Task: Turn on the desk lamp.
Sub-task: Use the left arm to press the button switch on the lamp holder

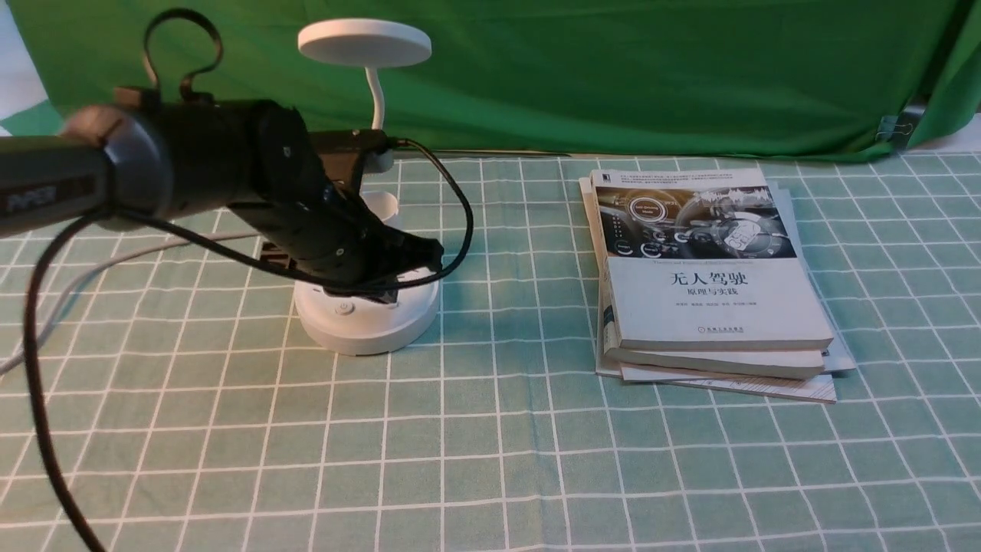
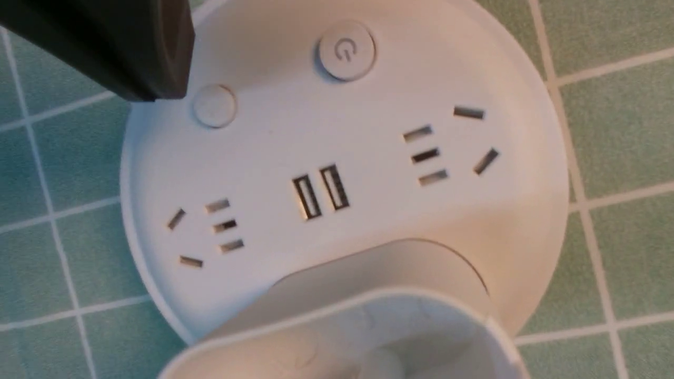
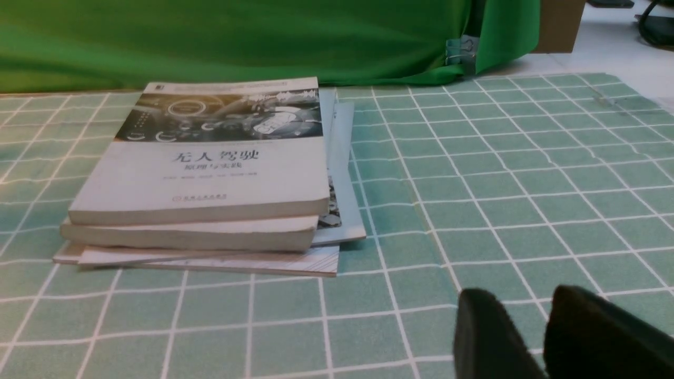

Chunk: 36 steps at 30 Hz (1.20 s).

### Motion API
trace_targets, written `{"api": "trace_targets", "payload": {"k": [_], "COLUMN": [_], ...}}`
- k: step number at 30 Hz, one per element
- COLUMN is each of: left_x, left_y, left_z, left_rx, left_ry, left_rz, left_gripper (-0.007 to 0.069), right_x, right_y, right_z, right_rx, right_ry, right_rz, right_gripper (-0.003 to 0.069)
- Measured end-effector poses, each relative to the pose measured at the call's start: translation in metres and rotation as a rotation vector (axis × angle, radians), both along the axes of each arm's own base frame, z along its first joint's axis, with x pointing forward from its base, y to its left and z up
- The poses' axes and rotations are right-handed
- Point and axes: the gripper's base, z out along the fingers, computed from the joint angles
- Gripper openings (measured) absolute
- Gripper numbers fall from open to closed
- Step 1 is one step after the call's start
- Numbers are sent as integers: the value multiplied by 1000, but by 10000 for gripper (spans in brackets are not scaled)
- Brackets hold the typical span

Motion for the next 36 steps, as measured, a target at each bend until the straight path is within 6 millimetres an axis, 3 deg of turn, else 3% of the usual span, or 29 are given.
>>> {"api": "trace_targets", "payload": {"k": [5, 14, 26, 36], "left_x": [5, 10, 9, 12], "left_y": [0, -1, 1, -1], "left_z": [-11, -8, -29, -24], "left_rx": [17, -6, -41, -38], "left_ry": [-11, -78, -89, -105], "left_rz": [-2, 24, 84, 74], "left_gripper": [1, 1, 1, 1], "right_x": [0, 0, 0, 0], "right_y": [0, 0, 0, 0], "right_z": [0, 0, 0, 0], "right_rx": [0, 0, 0, 0], "right_ry": [0, 0, 0, 0], "right_rz": [0, 0, 0, 0], "right_gripper": [241, 241, 241, 241]}}
